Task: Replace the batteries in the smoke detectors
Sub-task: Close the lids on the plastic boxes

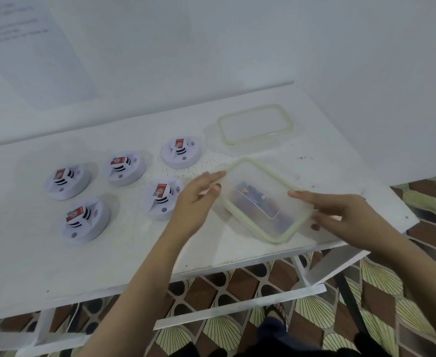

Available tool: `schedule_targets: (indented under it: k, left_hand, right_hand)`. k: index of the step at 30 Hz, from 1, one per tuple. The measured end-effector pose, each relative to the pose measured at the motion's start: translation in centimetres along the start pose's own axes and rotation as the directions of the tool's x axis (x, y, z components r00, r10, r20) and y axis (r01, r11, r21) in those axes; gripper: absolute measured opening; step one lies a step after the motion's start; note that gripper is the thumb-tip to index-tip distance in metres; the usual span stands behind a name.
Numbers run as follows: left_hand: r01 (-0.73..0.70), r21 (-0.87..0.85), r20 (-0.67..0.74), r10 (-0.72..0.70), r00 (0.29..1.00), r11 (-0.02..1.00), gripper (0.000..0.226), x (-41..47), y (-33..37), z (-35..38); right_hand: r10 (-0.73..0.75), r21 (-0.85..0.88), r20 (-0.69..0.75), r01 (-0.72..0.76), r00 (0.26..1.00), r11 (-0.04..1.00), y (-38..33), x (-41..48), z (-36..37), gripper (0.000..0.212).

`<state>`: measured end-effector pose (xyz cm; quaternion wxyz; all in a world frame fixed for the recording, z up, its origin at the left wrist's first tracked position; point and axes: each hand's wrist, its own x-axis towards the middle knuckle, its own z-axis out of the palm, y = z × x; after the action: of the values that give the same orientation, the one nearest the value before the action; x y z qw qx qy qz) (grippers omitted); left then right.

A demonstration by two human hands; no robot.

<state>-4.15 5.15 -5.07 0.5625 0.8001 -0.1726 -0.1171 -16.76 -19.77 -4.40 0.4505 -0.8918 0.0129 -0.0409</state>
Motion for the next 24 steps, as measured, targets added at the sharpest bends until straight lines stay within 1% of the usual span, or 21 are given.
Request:
schedule_targets:
  k: [2,5,6,8,11,14,16,18,20,24]
  left_hand:
    - [0.051,-0.086,0.062,-0.045,0.997,0.995,0.04,0.4,0.2,-0.7]
    - [0.112,-0.114,0.114,-0.099,0.989,0.987,0.049,0.8,0.8,-1.0]
    - [0.143,-0.111,0.136,-0.127,0.982,0.984,0.049,0.9,1.0,-1.1]
    - [0.187,-0.087,0.193,-0.167,0.967,0.979,0.045,1.3,1.5,-1.3]
    - [0.229,-0.048,0.274,-0.208,0.939,0.972,0.04,1.7,2.2,-1.9]
    - [0.262,-0.009,0.343,-0.243,0.908,0.965,0.028,2.0,2.9,-2.3]
    - [0.287,-0.054,0.376,-0.246,0.893,0.956,0.028,2.1,3.4,-2.6]
    - [0.288,-0.105,0.372,-0.232,0.899,0.952,0.031,2.4,4.5,-2.9]
    - [0.257,-0.148,0.343,-0.194,0.919,0.955,0.033,3.1,6.0,-3.3]
    - [0.162,-0.172,0.269,-0.112,0.957,0.972,0.038,6.7,9.6,-4.1]
  right_hand:
    - [0.084,0.027,0.017,-0.084,0.996,0.996,-0.3,0.0,-0.4,0.067]
    - [0.165,0.176,0.11,-0.183,0.98,0.967,-1.7,0.0,-0.7,0.048]
    - [0.18,0.185,0.14,-0.204,0.974,0.961,-2.1,0.1,-0.8,0.045]
    - [0.229,0.188,0.182,-0.263,0.956,0.946,-2.9,0.4,-0.8,0.048]
    - [0.28,0.174,0.176,-0.31,0.944,0.935,-3.6,0.9,-0.7,0.05]
    - [0.288,0.089,0.131,-0.3,0.949,0.95,-3.7,1.2,-0.7,0.047]
    - [0.285,0.048,0.091,-0.29,0.954,0.956,-3.7,1.8,-1.2,0.045]
    - [0.277,0.081,0.054,-0.281,0.959,0.956,-3.7,2.8,-2.1,0.044]
    - [0.256,0.158,0.013,-0.254,0.967,0.954,-4.1,4.2,-3.6,0.041]
    - [0.168,0.24,-0.103,-0.139,0.98,0.961,-5.4,9.0,-7.1,0.037]
